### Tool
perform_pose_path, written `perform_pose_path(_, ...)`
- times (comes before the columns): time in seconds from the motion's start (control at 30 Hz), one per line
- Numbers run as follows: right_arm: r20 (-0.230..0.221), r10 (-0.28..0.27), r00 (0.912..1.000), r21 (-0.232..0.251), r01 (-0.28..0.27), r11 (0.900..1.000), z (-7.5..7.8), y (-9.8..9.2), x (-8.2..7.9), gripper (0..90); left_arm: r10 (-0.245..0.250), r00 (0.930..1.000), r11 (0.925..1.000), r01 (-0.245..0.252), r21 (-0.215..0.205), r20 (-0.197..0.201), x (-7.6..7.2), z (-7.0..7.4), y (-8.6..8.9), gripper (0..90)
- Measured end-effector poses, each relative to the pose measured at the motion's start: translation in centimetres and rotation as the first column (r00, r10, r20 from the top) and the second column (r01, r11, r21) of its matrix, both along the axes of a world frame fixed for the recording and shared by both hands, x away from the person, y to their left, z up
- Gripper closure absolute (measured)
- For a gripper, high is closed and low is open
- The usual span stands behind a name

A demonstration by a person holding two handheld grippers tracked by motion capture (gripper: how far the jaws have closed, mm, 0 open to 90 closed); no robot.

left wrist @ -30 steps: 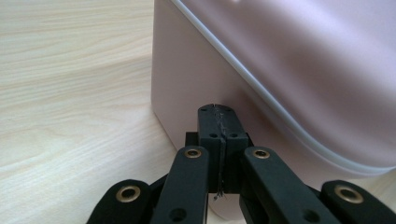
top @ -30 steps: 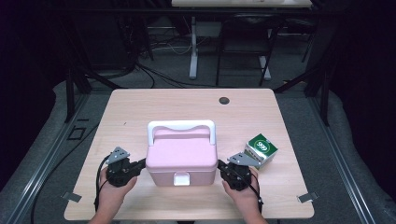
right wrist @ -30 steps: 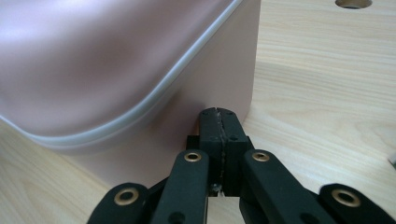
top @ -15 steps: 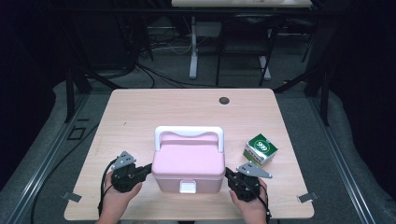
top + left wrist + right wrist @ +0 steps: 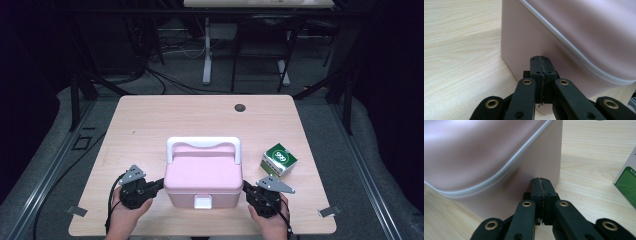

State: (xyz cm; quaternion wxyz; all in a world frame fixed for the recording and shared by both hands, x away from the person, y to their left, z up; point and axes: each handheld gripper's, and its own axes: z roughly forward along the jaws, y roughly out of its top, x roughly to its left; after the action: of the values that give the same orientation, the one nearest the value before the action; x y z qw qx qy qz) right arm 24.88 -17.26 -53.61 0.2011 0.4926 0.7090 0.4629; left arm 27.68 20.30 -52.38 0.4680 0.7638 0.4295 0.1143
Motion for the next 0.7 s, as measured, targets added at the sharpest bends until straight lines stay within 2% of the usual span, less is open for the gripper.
perform_pose_path(0.07, -0.004, 0.005, 1.0, -0.002, -0.005, 1.0, -0.1, -0.3, 0.2, 81.7, -0.009, 1.0, 1.0, 0.009, -0.001, -0.004, 0.1, 0.0, 0.2, 81.9)
perform_pose_path(0.2, -0.017, 0.022, 0.9996, 0.039, -0.021, 0.999, -0.3, -0.9, 0.5, 76.3, -0.013, 0.9999, 0.9999, 0.013, -0.004, 0.0, 0.2, 0.1, 0.5, 75.6)
perform_pose_path(0.33, -0.003, 0.035, 0.9994, 0.027, -0.035, 0.999, 0.1, -1.2, 0.5, 71.8, -0.016, 0.9999, 0.9998, 0.016, -0.009, -0.005, 0.4, 0.4, 0.8, 69.6)
perform_pose_path(0.47, 0.005, 0.064, 0.998, 0.027, -0.064, 0.998, 0.9, -1.6, 0.8, 67.2, -0.032, 0.9995, 0.9993, 0.032, -0.018, -0.006, 0.6, 1.4, 1.3, 64.4)
perform_pose_path(0.53, 0.0, 0.054, 0.9985, 0.005, -0.054, 0.999, 1.6, -1.8, 1.0, 66.2, -0.036, 0.9993, 0.9992, 0.036, -0.019, 0.006, 0.8, 2.2, 1.6, 63.0)
perform_pose_path(0.57, -0.002, 0.079, 0.9969, 0.027, -0.079, 0.997, 1.9, -2.0, 1.1, 65.6, -0.036, 0.9993, 0.999, 0.036, -0.027, 0.011, 1.0, 2.6, 1.7, 62.4)
perform_pose_path(0.63, -0.003, 0.071, 0.9975, 0.018, -0.071, 0.997, 2.7, -2.1, 1.3, 64.4, -0.038, 0.9992, 0.9988, 0.039, -0.031, 0.009, 1.2, 3.4, 1.9, 60.5)
perform_pose_path(0.67, -0.004, 0.085, 0.9963, 0.028, -0.085, 0.996, 3.0, -2.2, 1.5, 64.3, -0.041, 0.9991, 0.9987, 0.041, -0.031, 0.012, 1.3, 3.7, 2.0, 59.2)
perform_pose_path(0.7, -0.007, 0.067, 0.9977, 0.004, -0.067, 0.998, 3.4, -2.2, 1.6, 64.0, -0.047, 0.9988, 0.9984, 0.047, -0.031, 0.009, 1.4, 4.1, 2.1, 58.2)
